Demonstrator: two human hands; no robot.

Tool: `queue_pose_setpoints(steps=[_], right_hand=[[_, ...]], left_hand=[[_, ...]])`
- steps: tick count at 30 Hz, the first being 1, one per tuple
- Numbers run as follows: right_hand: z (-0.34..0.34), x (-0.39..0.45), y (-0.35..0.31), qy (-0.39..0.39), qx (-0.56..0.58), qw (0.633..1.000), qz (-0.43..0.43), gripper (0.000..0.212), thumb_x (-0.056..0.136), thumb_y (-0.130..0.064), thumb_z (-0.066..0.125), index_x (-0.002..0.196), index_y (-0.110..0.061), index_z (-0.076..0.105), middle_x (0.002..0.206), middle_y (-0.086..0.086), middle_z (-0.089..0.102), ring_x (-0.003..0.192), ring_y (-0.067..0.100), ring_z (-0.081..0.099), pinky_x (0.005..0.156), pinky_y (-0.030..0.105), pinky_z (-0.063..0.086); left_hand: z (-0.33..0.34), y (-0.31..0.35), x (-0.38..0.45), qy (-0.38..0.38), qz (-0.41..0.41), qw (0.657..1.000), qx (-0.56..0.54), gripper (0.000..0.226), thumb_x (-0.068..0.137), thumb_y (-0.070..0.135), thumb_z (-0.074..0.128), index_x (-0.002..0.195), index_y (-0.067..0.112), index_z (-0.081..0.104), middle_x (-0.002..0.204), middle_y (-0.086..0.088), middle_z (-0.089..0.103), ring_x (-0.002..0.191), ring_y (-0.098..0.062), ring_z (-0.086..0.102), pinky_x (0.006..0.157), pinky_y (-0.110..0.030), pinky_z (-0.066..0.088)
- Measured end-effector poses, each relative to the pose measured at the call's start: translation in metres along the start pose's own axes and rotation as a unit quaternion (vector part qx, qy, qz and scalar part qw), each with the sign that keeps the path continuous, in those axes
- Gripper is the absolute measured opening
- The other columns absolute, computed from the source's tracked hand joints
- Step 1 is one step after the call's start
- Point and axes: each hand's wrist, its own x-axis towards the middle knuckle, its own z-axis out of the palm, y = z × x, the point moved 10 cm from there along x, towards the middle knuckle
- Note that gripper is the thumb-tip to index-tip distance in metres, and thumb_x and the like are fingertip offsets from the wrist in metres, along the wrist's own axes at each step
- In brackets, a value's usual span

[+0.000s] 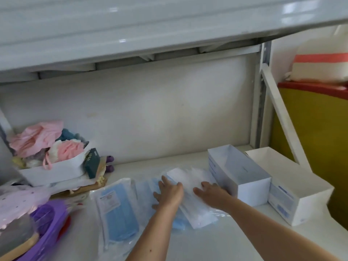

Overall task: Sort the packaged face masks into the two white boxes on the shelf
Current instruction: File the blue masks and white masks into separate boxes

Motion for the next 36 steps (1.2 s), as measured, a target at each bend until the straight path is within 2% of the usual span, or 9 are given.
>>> queue_pose_setpoints(steps=[4, 8, 13, 19, 22, 24, 28, 31, 36], right_hand=[[0.01, 0.007, 0.013, 0.025, 0.084, 0.996, -0.003, 0.039, 0.101, -0.038, 0.022, 0.138, -0.029, 0.029, 0.152, 0.008, 0.021, 0.132, 0.038, 0.031, 0.106, 0.054, 0.029], [0.01, 0.003, 0.005, 0.008, 0.001, 0.999, -0.035, 0.05, 0.093, -0.052, 0.036, 0.14, -0.035, 0.036, 0.15, 0.008, 0.03, 0.137, 0.035, 0.027, 0.112, 0.047, 0.022], [0.003, 0.005, 0.001, 0.018, -0.032, 0.999, -0.038, 0.083, 0.083, -0.069, 0.045, 0.149, -0.028, 0.017, 0.152, 0.012, 0.028, 0.139, 0.037, 0.028, 0.114, 0.046, 0.024], [0.022, 0.003, -0.002, -0.015, -0.077, 0.996, -0.052, 0.095, 0.08, -0.062, 0.057, 0.15, -0.026, 0.005, 0.154, 0.015, 0.02, 0.14, 0.039, 0.024, 0.114, 0.045, 0.022], [0.018, 0.005, -0.005, -0.009, -0.053, 0.997, -0.059, 0.087, 0.084, -0.056, 0.055, 0.15, -0.025, 0.008, 0.152, 0.014, 0.025, 0.138, 0.036, 0.03, 0.114, 0.043, 0.026], [0.016, 0.01, -0.004, -0.006, -0.004, 0.998, -0.059, 0.083, 0.085, -0.052, 0.056, 0.15, -0.024, 0.011, 0.15, 0.013, 0.031, 0.134, 0.034, 0.037, 0.112, 0.045, 0.03], [0.01, 0.011, -0.005, -0.014, 0.121, 0.991, -0.062, 0.076, 0.088, -0.043, 0.056, 0.15, -0.023, 0.015, 0.148, 0.009, 0.035, 0.128, 0.028, 0.044, 0.107, 0.04, 0.04], [0.007, 0.01, -0.003, -0.013, 0.159, 0.985, -0.064, 0.069, 0.092, -0.038, 0.051, 0.149, -0.022, 0.015, 0.146, 0.01, 0.035, 0.127, 0.028, 0.045, 0.106, 0.038, 0.04], [0.002, 0.007, -0.003, -0.014, 0.2, 0.977, -0.076, 0.063, 0.095, -0.034, 0.047, 0.148, -0.021, 0.017, 0.139, 0.012, 0.04, 0.12, 0.029, 0.049, 0.103, 0.039, 0.043]], left_hand=[[0.014, 0.025, 0.017, -0.025, 0.074, 0.996, 0.044, 0.065, 0.096, 0.035, 0.033, 0.15, 0.034, -0.003, 0.158, -0.003, 0.023, 0.145, -0.03, 0.02, 0.118, -0.049, 0.014], [0.008, 0.048, 0.019, -0.017, 0.128, 0.99, -0.064, 0.063, 0.098, 0.022, 0.035, 0.152, 0.03, 0.004, 0.158, -0.009, 0.023, 0.142, -0.033, 0.028, 0.115, -0.04, 0.027], [-0.029, -0.002, 0.014, 0.082, -0.045, 0.99, -0.102, 0.057, 0.1, 0.024, 0.031, 0.152, 0.017, 0.009, 0.158, -0.013, 0.014, 0.143, -0.037, 0.019, 0.116, -0.044, 0.018], [-0.022, -0.027, 0.014, 0.029, -0.075, 0.965, -0.248, 0.037, 0.098, 0.011, 0.037, 0.129, -0.005, 0.051, 0.118, -0.018, 0.059, 0.111, -0.029, 0.057, 0.09, -0.035, 0.046], [-0.027, -0.023, 0.013, 0.042, -0.078, 0.959, -0.268, 0.023, 0.095, 0.006, 0.045, 0.079, -0.004, 0.059, 0.067, -0.012, 0.051, 0.064, -0.024, 0.052, 0.059, -0.031, 0.041], [-0.022, -0.017, 0.01, 0.013, -0.078, 0.953, -0.294, 0.023, 0.088, 0.008, 0.059, 0.069, -0.002, 0.053, 0.061, -0.012, 0.049, 0.052, -0.023, 0.047, 0.05, -0.028, 0.037], [0.009, 0.011, 0.003, -0.114, -0.019, 0.944, -0.308, 0.048, 0.072, 0.004, 0.078, 0.111, 0.005, 0.051, 0.098, -0.019, 0.066, 0.077, -0.032, 0.066, 0.061, -0.035, 0.055], [0.021, 0.014, 0.0, -0.142, -0.009, 0.935, -0.324, 0.062, 0.064, -0.008, 0.079, 0.112, 0.011, 0.046, 0.109, -0.019, 0.065, 0.098, -0.038, 0.066, 0.083, -0.053, 0.055], [0.014, 0.01, 0.006, -0.102, 0.013, 0.939, -0.327, 0.047, 0.072, -0.02, 0.059, 0.107, 0.01, 0.05, 0.097, -0.019, 0.063, 0.09, -0.036, 0.063, 0.074, -0.039, 0.052]])
